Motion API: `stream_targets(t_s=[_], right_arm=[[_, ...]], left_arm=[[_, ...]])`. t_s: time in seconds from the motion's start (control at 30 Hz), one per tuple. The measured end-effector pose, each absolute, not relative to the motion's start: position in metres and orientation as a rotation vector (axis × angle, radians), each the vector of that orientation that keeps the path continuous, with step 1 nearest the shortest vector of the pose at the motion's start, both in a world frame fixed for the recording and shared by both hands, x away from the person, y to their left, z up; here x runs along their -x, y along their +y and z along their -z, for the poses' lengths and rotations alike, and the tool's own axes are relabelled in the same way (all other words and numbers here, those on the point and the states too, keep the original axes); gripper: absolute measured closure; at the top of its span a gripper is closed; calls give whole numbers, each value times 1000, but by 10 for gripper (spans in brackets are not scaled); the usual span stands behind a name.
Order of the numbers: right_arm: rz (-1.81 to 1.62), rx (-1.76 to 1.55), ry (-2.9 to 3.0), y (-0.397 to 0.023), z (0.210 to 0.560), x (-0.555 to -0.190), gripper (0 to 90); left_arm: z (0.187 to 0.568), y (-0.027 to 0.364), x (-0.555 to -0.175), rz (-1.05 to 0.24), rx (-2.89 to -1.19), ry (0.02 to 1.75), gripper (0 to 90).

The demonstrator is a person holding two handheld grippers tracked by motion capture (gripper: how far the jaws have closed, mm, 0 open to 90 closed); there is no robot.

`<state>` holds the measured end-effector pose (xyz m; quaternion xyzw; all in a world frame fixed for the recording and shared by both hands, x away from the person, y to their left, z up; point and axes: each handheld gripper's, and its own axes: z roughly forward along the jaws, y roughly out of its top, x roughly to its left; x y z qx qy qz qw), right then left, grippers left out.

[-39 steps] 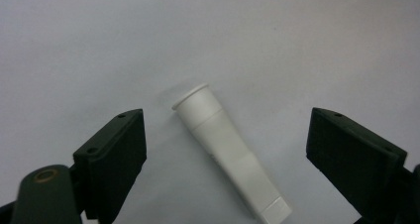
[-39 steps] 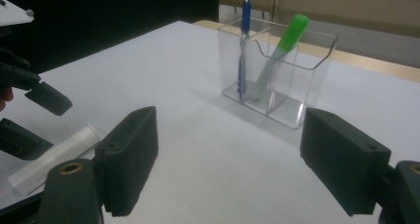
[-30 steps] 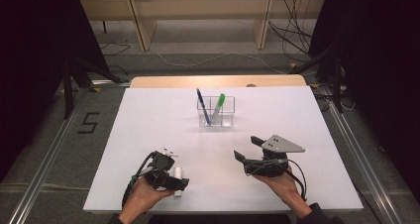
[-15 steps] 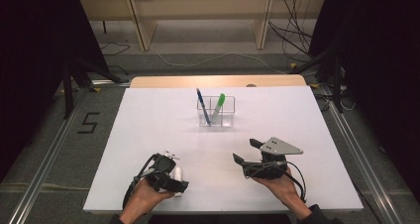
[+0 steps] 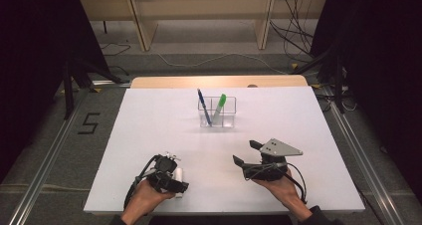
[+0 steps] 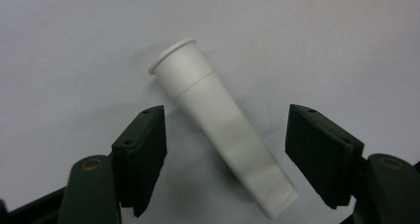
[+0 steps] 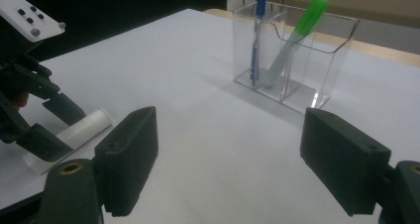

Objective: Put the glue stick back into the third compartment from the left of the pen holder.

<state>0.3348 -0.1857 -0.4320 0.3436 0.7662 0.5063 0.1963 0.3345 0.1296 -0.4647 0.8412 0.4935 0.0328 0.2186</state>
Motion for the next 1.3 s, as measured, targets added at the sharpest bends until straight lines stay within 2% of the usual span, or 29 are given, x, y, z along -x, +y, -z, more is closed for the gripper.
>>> stream_targets(t_s=[0.47, 1.03, 1.17, 1.3], right_arm=[[-1418, -963, 2143, -186, 432, -334, 239], [-1412, -956, 2150, -185, 432, -334, 241], [-1410, -964, 2151, -184, 433, -334, 242], [-1402, -950, 2152, -184, 433, -334, 244]], left_arm=[[468, 130, -339, -91, -2332, 1380, 380], [467, 129, -339, -86, -2352, 1371, 488], [465, 128, -340, -84, -2386, 1367, 557], [465, 124, -338, -145, -2418, 1372, 653]])
